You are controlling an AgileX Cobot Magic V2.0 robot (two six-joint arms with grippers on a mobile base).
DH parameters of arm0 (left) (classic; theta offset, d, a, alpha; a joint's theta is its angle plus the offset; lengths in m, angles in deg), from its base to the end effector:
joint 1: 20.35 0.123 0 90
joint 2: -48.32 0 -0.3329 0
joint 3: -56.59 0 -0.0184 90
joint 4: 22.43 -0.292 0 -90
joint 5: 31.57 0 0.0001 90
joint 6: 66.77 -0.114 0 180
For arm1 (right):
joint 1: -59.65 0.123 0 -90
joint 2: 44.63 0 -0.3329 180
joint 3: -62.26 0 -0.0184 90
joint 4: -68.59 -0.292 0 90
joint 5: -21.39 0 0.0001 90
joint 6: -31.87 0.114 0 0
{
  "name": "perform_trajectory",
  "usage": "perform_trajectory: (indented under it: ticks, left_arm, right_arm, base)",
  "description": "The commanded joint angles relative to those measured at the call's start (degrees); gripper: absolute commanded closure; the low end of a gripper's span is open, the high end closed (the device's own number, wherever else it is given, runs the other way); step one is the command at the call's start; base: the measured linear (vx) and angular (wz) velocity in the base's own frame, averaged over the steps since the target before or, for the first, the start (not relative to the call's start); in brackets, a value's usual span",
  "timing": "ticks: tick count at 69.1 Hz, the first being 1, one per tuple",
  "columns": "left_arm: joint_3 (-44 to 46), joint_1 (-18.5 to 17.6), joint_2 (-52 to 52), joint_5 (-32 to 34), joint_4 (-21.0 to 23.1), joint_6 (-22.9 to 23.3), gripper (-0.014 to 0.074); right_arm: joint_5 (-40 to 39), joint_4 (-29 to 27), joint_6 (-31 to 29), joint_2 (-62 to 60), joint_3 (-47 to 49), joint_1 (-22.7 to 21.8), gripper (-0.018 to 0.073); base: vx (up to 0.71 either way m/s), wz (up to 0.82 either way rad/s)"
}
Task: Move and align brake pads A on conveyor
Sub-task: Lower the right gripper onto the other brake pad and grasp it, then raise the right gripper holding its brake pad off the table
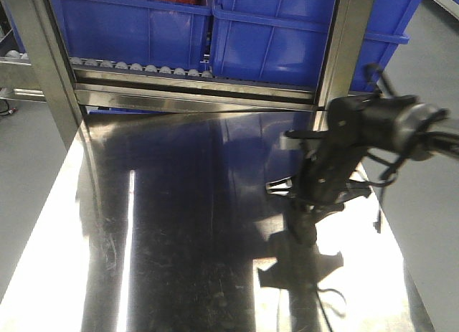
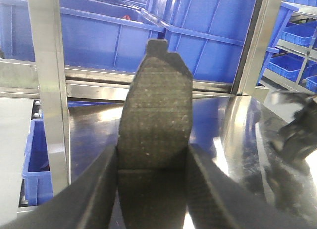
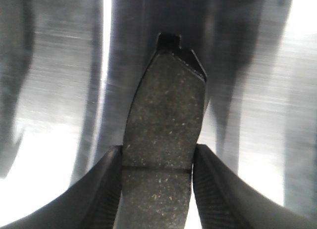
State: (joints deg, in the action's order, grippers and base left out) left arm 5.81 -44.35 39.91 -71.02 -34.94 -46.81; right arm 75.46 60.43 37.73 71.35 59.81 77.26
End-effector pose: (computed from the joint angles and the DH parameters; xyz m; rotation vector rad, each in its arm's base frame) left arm 0.0282 0.0046 0.3213 0.1031 1.7162 -0.3260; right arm 0.4026 0.1416 0.1872 -0.1953 3.0240 0.2197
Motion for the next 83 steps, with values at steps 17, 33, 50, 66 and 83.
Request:
perform_trajectory:
  ticks: [17, 33, 50, 66, 83]
  left_arm:
    - [1.4, -0.2, -0.8, 5.3, -0.5, 0.0, 0.0602]
    - [1.4, -0.2, -0.8, 5.3, -0.5, 0.0, 0.0602]
    - [1.4, -0.2, -0.8, 5.3, -0.5, 0.0, 0.0602]
    - [1.4, -0.2, -0.8, 5.3, -0.5, 0.0, 0.0602]
    - [1.4, -0.2, -0.8, 5.3, -0.5, 0.0, 0.0602]
  right_arm:
    - [-6.2, 4.9, -6.3, -21.5, -9.7, -9.5, 0.0561]
    - [-12.7, 6.4, -6.3, -39.4, -19.0, -9.4, 0.0561]
    - [-19.3, 6.1, -7.0, -60.6, -29.7, -9.4, 0.0561]
    - [-23.2, 6.1, -8.6, -77.8, -37.8, -9.4, 0.0561]
    - [-29.3, 3.6, -15.2, -91.5, -46.4, -9.4, 0.0561]
  base:
    - [0.00, 0.00]
    - [0.00, 0.00]
    - [0.00, 0.00]
    - [0.00, 0.00]
    - [0.00, 0.00]
